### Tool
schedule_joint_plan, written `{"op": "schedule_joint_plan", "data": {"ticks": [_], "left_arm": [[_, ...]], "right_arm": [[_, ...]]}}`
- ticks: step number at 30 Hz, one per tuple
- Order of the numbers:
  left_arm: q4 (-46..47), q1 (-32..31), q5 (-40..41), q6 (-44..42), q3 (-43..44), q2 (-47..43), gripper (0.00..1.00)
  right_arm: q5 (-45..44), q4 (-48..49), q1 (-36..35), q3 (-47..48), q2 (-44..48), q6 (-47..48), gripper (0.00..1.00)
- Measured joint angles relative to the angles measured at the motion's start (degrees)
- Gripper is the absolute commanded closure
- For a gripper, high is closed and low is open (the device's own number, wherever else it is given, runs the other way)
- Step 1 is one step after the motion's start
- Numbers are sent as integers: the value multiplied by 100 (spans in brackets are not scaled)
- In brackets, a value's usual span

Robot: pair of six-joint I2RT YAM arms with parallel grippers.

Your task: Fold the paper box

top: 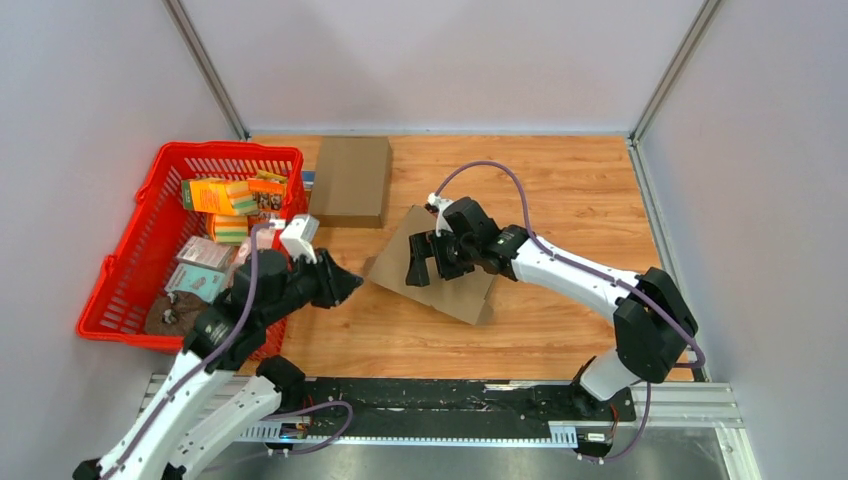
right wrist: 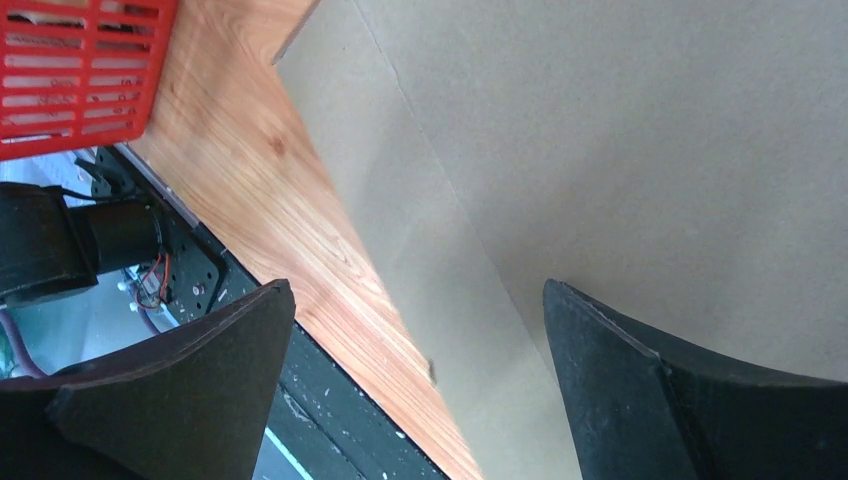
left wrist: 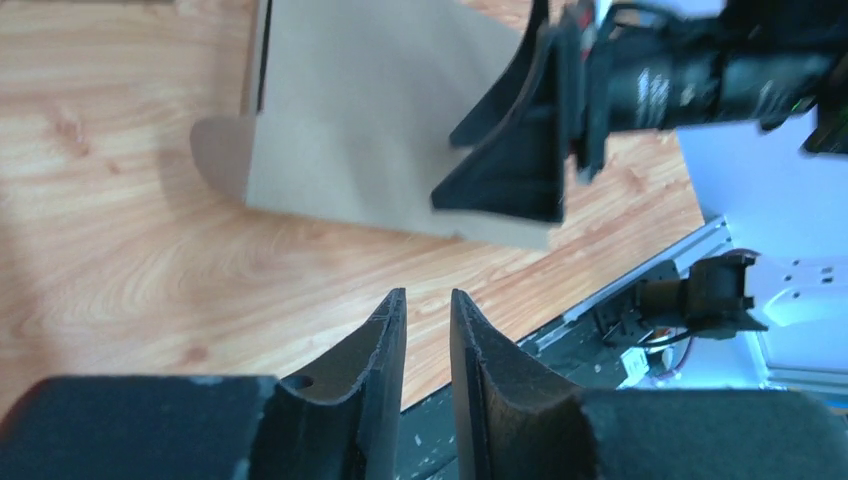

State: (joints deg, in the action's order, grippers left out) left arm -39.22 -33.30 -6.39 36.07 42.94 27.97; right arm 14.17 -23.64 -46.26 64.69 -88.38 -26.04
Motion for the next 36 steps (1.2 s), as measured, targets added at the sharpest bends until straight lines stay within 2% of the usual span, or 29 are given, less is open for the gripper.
{"op": "schedule_joint_plan", "data": {"ticks": [2, 6, 9, 12, 15, 16, 18, 29, 36], "left_arm": [[122, 0, -63, -22, 481, 669, 72], [892, 0, -76, -111, 1010, 2597, 77], [1464, 2, -107, -240, 1132, 4164, 78], [1661, 2, -109, -313, 988, 4955, 78], [1882, 2, -111, -323, 739, 5145, 78], [1967, 2, -111, -321, 662, 5145, 78], [2127, 2, -109, -321, 562, 5141, 78], [2264, 2, -114, -481, 481, 5145, 76], [2124, 11, -76, -522, 490, 4841, 59]], "right_arm": [[101, 42, 28, -125, 0, 0, 0], [153, 107, 94, -367, 107, 7, 0], [87, 13, 225, -881, 658, -26, 0], [46, -131, 533, -1370, 1403, -120, 3], [-61, -208, 994, -1757, 1996, -243, 16], [-155, -249, 1141, -1869, 2124, -289, 30], [-310, -313, 1303, -1987, 2197, -337, 40], [-103, 223, 2057, -2743, 1878, -706, 53], [184, 898, 2072, -3075, 1805, -861, 57]]}}
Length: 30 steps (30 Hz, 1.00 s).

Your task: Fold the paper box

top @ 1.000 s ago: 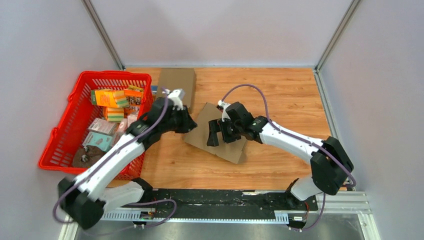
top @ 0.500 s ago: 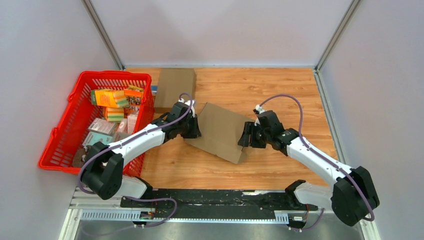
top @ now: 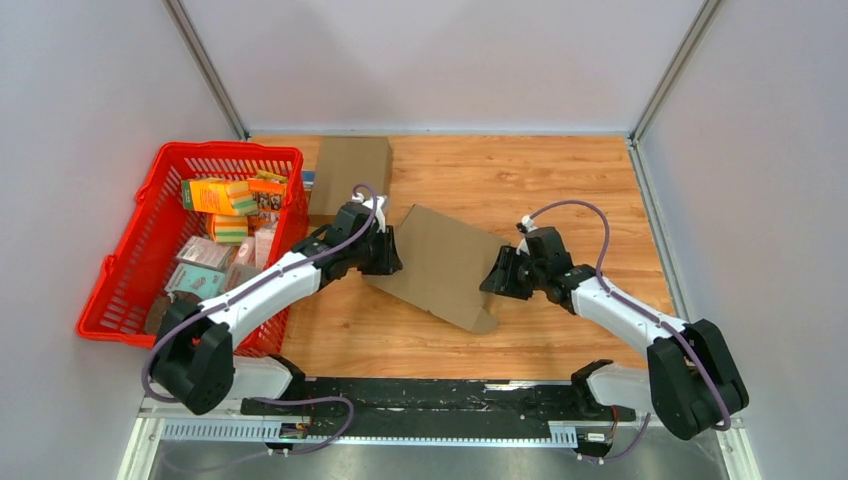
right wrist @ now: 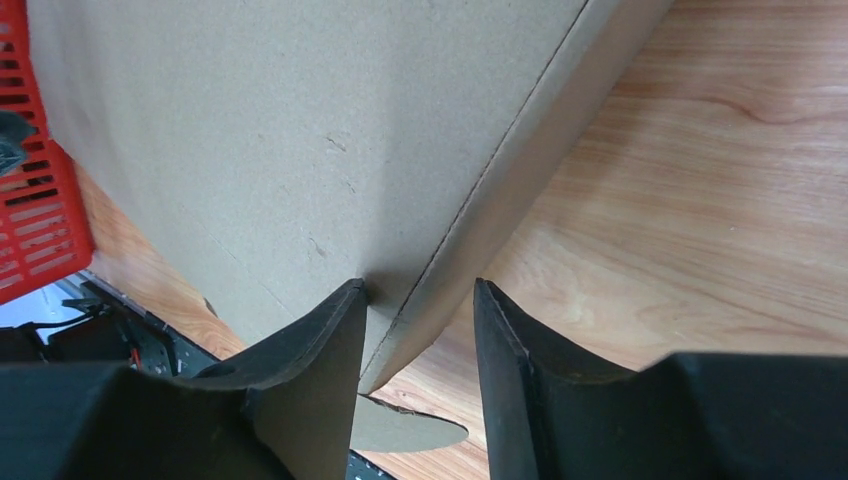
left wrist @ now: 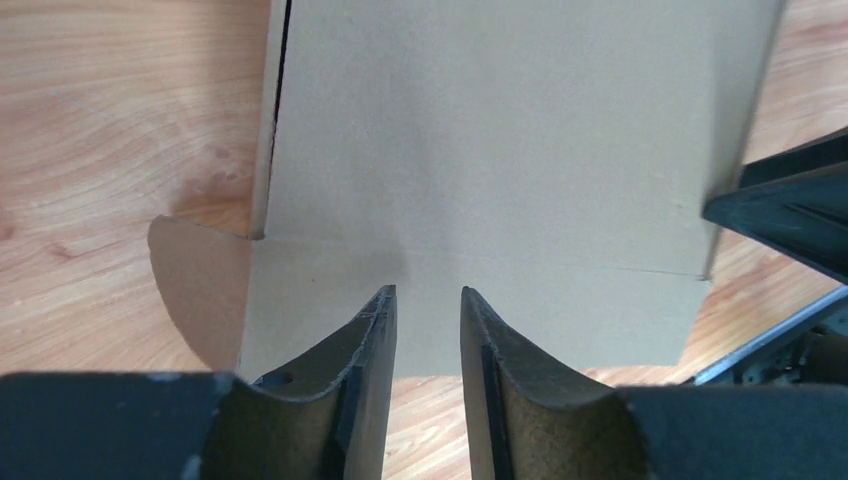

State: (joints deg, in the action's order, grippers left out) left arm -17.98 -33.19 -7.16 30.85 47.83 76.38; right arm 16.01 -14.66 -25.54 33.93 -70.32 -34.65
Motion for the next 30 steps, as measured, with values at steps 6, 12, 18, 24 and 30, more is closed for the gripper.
{"op": "schedule_joint_plan", "data": {"ticks": [6, 12, 18, 24, 30], "left_arm": [[-256, 420, -122, -31, 96, -761, 45], [-153, 872, -345, 92, -188, -1132, 46], [-83, 870, -673, 236, -769, -1427, 45], [28, 870, -946, 358, -1241, -2004, 44], [68, 870, -1093, 610, -1934, -2719, 44]], "right_arm": [[531, 520, 361, -330, 35, -201, 51], [546, 199, 739, -229, 24, 46, 6], [-271, -789, 776, 1373, -472, 918, 0], [-214, -883, 901, 3084, -2050, 1460, 20], [361, -927, 1311, 2601, -2415, 1486, 27]]}}
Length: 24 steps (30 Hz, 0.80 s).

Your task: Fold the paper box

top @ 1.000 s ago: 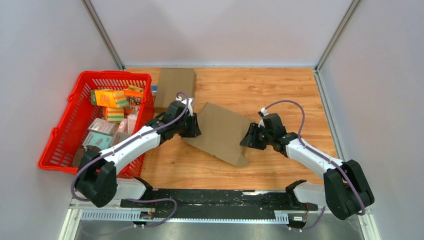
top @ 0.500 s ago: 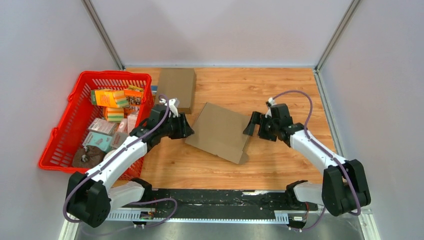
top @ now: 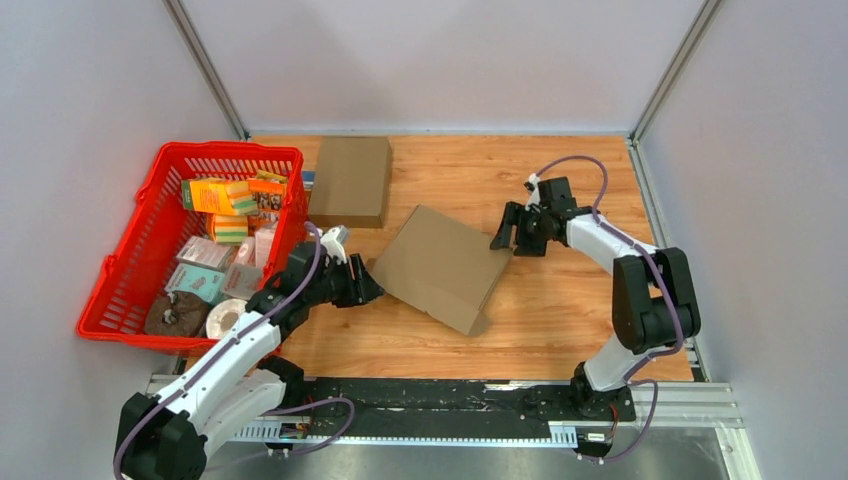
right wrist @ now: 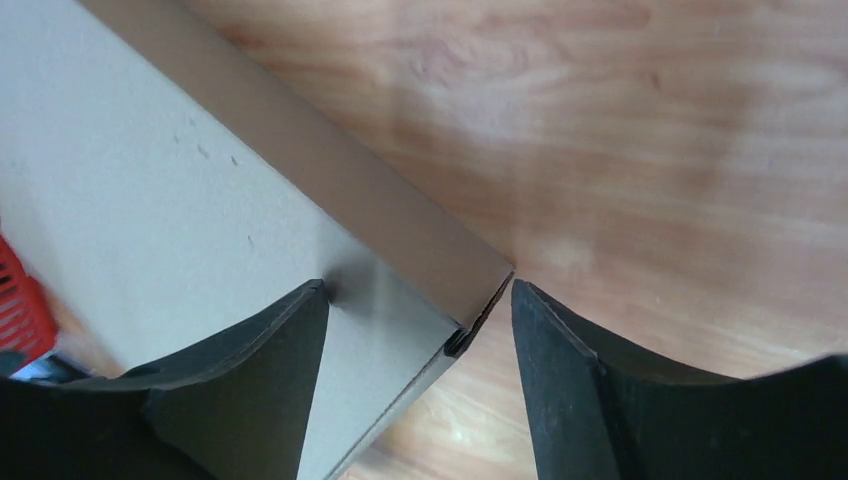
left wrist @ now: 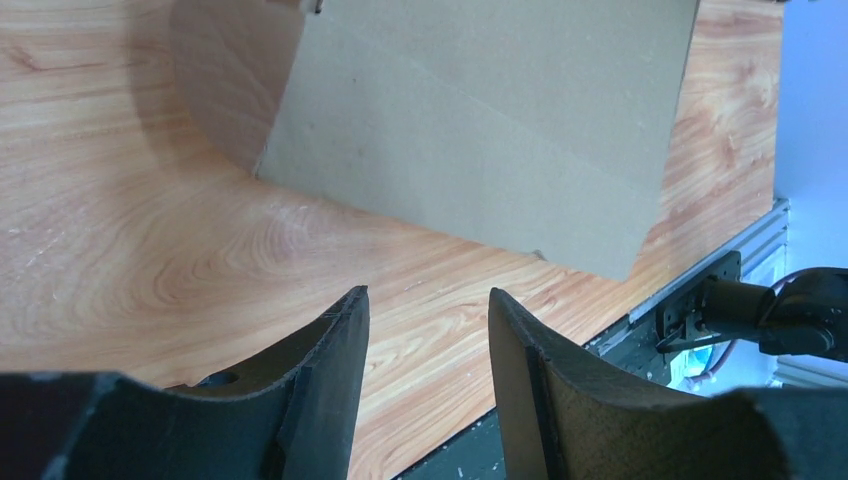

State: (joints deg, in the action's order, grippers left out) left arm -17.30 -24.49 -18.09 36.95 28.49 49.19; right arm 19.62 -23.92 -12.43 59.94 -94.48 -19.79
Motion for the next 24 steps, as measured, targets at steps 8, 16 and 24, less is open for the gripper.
{"op": "schedule_joint_plan", "data": {"ticks": [8, 16, 24], "left_arm": [[-13, -2, -13, 7, 177, 188, 44], [37, 0, 83, 15, 378, 354, 44], [-308, 151, 39, -382, 1589, 1360, 44]], "right_arm": [[221, 15, 238, -914, 872, -116, 0], [870, 345, 238, -1731, 1725, -533, 4], [1180, 1045, 236, -2544, 1843, -1001, 32]]}}
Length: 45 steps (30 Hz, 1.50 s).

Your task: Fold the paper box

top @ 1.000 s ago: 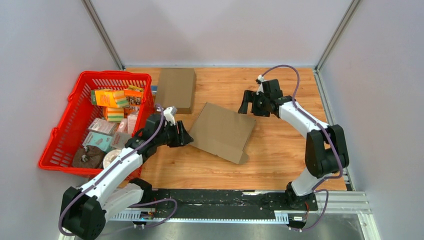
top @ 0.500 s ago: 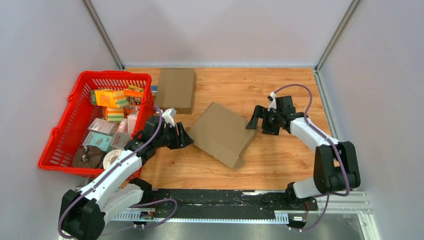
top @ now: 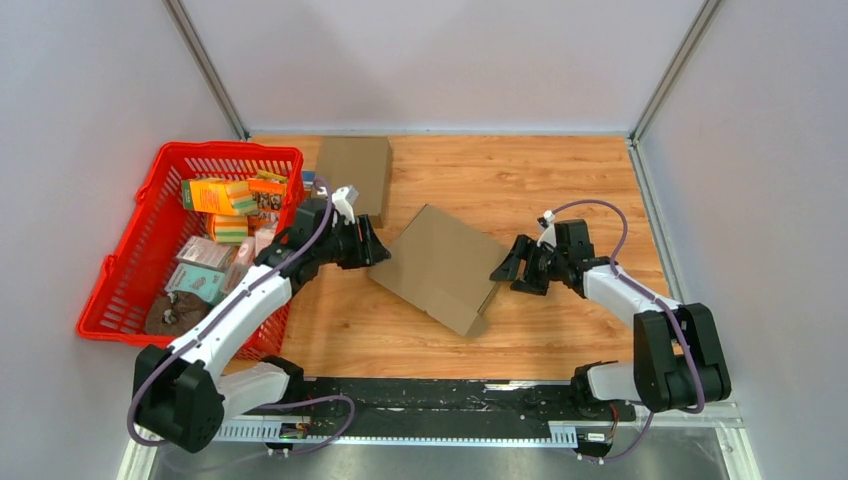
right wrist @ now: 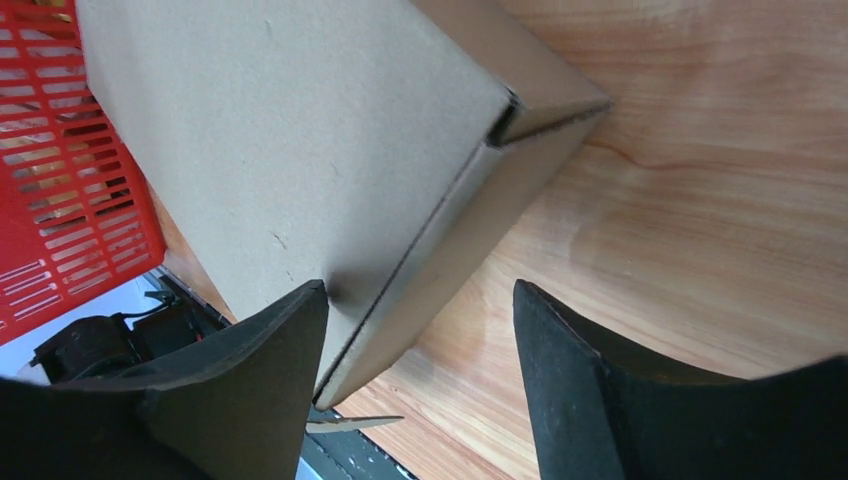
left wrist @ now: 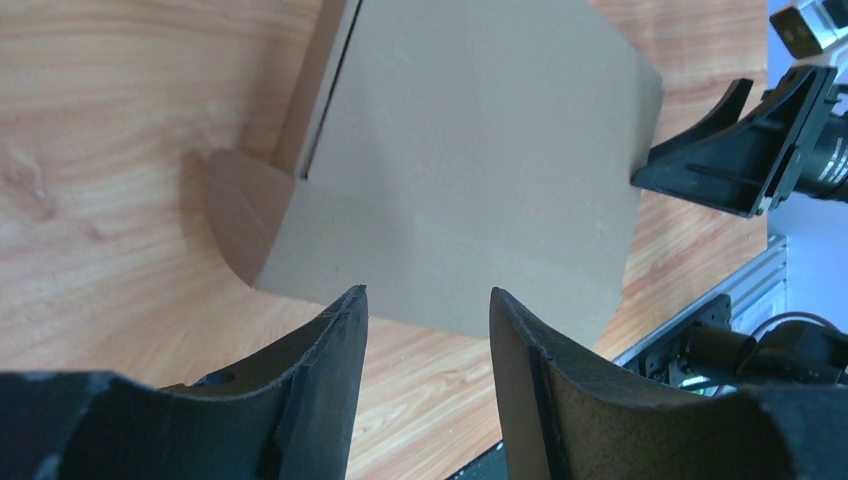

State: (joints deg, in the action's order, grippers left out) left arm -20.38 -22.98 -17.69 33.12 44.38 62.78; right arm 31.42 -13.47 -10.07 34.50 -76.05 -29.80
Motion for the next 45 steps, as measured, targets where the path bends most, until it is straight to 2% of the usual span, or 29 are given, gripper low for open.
{"op": "schedule_joint_plan", "data": {"ticks": [1, 2, 4, 8, 9, 15, 22, 36, 45], "left_arm": [[2, 50, -13, -46, 122, 105, 44], [-2, 98, -28, -81, 212, 188, 43], [-22, 205, -66, -157, 382, 378, 42], [-81, 356, -177, -306, 686, 754, 39], [-122, 385, -214, -352, 787, 876, 36], [-122, 664, -807, -643, 1419, 1794, 32], [-74, 866, -1233, -748, 1580, 2531, 28], [151, 833, -2216, -901, 2120, 3530, 25], [74, 713, -2535, -994, 2288, 3899, 24]], "right_arm": [[35, 76, 0, -24, -9, -37, 38], [66, 164, 0, -37, -20, -63, 50], [131, 369, 0, -44, -66, -107, 61], [251, 654, 22, -122, -103, -258, 69], [282, 715, 44, -155, -103, -286, 70], [566, 1147, 284, -470, -35, -415, 73], [951, 1469, 612, -756, 20, -450, 78], [1517, 1580, 1091, -920, -85, -439, 78], [1703, 1587, 1213, -920, -214, -444, 79]]}}
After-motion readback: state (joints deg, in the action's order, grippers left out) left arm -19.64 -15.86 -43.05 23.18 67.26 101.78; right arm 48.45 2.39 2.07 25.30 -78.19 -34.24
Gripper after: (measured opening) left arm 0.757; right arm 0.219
